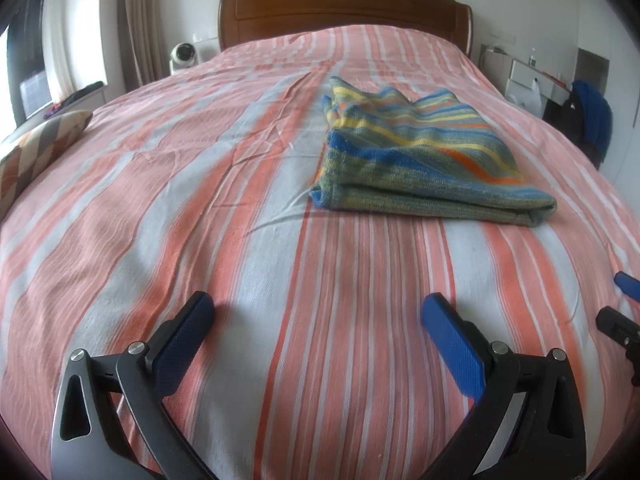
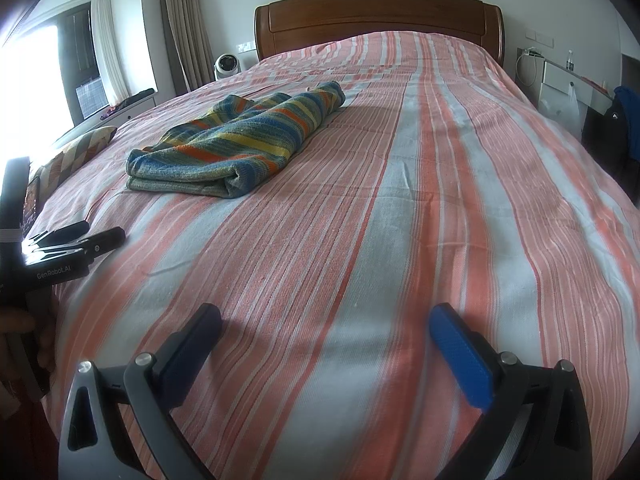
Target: Fold small clothes
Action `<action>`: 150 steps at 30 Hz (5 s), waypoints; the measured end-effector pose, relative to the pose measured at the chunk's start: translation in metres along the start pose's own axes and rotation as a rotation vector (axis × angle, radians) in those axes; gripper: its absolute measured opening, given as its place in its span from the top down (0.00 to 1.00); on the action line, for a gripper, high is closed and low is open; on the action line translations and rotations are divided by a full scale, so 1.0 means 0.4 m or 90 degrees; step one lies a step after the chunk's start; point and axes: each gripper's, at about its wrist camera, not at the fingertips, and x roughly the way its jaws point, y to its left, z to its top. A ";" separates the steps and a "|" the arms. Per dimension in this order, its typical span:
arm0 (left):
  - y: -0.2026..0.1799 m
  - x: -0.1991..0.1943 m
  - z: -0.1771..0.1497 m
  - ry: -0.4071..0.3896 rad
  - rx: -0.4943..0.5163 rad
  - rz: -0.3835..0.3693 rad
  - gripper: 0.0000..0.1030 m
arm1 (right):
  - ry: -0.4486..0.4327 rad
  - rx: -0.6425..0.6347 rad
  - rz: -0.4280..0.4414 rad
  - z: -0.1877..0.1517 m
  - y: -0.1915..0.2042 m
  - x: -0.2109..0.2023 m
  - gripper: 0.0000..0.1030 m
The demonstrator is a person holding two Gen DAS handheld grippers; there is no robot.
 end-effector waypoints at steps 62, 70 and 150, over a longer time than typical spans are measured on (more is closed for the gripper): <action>0.027 0.173 0.479 0.107 0.015 -0.193 0.86 | -0.045 -0.071 0.019 0.504 0.285 0.231 0.77; 0.061 0.177 0.480 0.094 0.033 -0.052 0.19 | -0.023 0.034 0.059 0.570 0.238 0.256 0.37; -0.083 -0.404 0.233 0.014 0.016 0.063 0.00 | -0.012 -0.018 -0.164 0.286 0.292 -0.378 0.00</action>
